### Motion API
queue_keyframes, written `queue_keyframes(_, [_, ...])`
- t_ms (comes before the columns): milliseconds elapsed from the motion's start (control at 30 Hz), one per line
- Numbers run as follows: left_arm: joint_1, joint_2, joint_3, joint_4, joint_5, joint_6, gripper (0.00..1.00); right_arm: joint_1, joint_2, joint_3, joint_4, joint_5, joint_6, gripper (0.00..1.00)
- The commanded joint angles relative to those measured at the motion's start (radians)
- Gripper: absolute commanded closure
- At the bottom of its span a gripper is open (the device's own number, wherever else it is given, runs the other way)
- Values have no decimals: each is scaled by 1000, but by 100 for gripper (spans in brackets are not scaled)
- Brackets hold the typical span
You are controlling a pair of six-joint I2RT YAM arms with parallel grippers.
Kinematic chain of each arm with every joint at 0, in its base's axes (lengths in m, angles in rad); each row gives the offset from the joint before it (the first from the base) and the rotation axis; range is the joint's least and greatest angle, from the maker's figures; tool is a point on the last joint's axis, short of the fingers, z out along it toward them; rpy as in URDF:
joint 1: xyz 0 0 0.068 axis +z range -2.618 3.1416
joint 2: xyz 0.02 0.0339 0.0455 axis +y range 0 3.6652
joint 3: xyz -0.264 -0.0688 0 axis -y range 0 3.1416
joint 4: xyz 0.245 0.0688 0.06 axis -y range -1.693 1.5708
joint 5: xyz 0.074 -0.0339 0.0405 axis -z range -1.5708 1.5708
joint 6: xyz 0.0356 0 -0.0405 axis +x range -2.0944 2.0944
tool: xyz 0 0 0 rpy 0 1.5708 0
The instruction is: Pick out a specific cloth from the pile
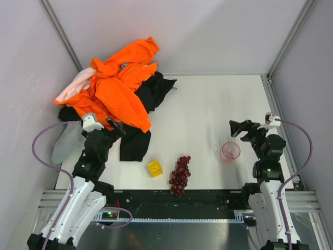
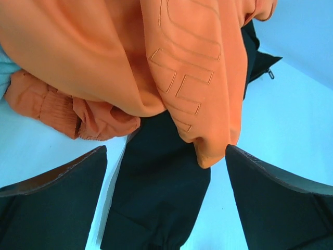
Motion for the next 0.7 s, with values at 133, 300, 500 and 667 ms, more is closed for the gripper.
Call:
queue_keyframes(133, [-2, -18, 43, -62, 69, -28, 0, -17, 28, 41, -54, -9, 123, 1])
queue_keyframes(300, [8, -43, 63, -100, 121, -142, 0, -167, 66, 45, -67, -255, 221, 1])
queue_keyframes(500, [16, -59, 121, -129, 310, -53, 0, -358, 190, 46, 15, -592, 328, 1])
queue_keyframes(667, [16, -127, 99, -141, 311, -56, 0, -423, 203, 49, 3, -624, 355, 1])
